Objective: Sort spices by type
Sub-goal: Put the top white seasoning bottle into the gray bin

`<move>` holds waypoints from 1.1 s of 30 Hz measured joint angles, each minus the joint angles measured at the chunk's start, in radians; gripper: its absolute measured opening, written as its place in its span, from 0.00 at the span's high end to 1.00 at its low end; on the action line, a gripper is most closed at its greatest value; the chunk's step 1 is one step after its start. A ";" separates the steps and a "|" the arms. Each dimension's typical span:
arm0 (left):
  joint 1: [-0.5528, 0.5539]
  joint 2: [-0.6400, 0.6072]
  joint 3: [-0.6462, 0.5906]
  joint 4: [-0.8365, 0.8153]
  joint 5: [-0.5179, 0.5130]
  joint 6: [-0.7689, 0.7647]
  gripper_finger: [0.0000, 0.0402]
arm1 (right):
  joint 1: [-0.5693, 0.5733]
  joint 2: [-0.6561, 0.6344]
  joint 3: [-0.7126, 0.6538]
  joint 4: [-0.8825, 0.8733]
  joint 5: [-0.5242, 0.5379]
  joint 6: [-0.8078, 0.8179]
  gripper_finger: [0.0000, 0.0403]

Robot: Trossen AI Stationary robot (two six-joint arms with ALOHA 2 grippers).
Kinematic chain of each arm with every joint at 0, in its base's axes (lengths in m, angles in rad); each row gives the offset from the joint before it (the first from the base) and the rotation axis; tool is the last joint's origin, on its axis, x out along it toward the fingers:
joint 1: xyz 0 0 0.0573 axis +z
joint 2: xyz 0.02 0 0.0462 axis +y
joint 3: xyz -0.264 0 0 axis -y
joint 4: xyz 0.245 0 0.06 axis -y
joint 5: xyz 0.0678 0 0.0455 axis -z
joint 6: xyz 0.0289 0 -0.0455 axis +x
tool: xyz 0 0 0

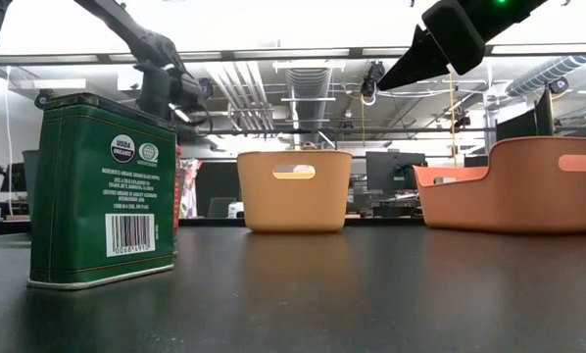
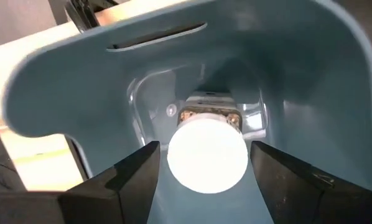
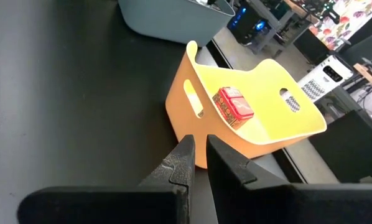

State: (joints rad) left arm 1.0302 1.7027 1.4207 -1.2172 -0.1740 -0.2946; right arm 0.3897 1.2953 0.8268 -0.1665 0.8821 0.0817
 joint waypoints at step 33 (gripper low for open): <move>-0.186 -0.020 -0.119 0.009 -0.132 0.242 1.00 | 0.000 0.000 0.000 -0.008 -0.025 0.022 0.92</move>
State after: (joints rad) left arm 0.8442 1.6825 1.3017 -1.2082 -0.3058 -0.0522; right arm 0.3897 1.2953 0.8268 -0.1741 0.8571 0.1033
